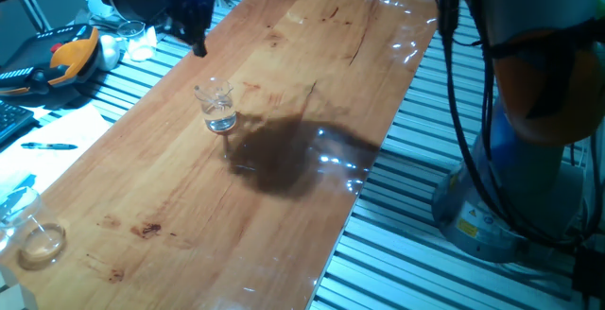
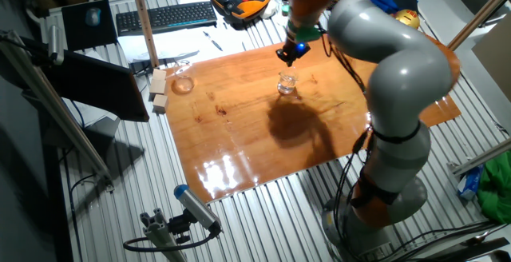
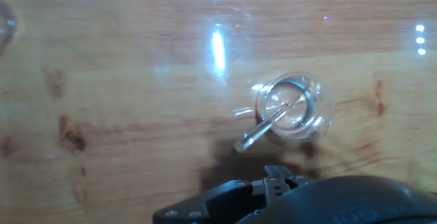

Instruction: Stir the beaker with a glass rod

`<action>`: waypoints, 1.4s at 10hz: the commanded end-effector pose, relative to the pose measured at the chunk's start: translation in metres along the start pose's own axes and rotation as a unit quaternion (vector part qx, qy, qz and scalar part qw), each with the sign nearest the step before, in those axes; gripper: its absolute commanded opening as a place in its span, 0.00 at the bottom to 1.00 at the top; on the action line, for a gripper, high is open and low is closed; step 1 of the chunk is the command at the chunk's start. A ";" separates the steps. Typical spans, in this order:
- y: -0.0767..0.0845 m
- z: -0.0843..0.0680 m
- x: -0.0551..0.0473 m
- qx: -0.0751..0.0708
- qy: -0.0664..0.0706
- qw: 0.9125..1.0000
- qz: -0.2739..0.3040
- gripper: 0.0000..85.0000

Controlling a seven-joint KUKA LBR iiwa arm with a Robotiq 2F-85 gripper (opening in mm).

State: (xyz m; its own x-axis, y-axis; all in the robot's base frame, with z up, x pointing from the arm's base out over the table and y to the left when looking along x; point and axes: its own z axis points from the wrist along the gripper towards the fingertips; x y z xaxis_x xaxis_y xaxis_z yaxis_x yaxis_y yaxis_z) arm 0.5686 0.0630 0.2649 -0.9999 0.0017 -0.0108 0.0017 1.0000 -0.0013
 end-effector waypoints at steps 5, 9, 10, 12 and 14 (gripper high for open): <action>-0.006 -0.011 0.017 -0.001 -0.003 1.000 -0.020 0.00; -0.007 -0.010 0.018 -0.011 -0.001 1.000 -0.021 0.00; -0.007 -0.011 0.019 -0.008 -0.003 1.000 -0.023 0.00; -0.008 -0.011 0.019 -0.011 -0.005 1.000 -0.021 0.00; -0.010 -0.010 0.019 -0.012 -0.007 1.000 -0.022 0.00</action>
State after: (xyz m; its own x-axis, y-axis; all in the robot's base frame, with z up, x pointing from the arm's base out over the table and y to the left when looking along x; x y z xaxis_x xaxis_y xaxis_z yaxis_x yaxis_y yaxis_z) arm 0.5491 0.0527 0.2743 -0.9988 -0.0427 -0.0257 -0.0433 0.9988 0.0219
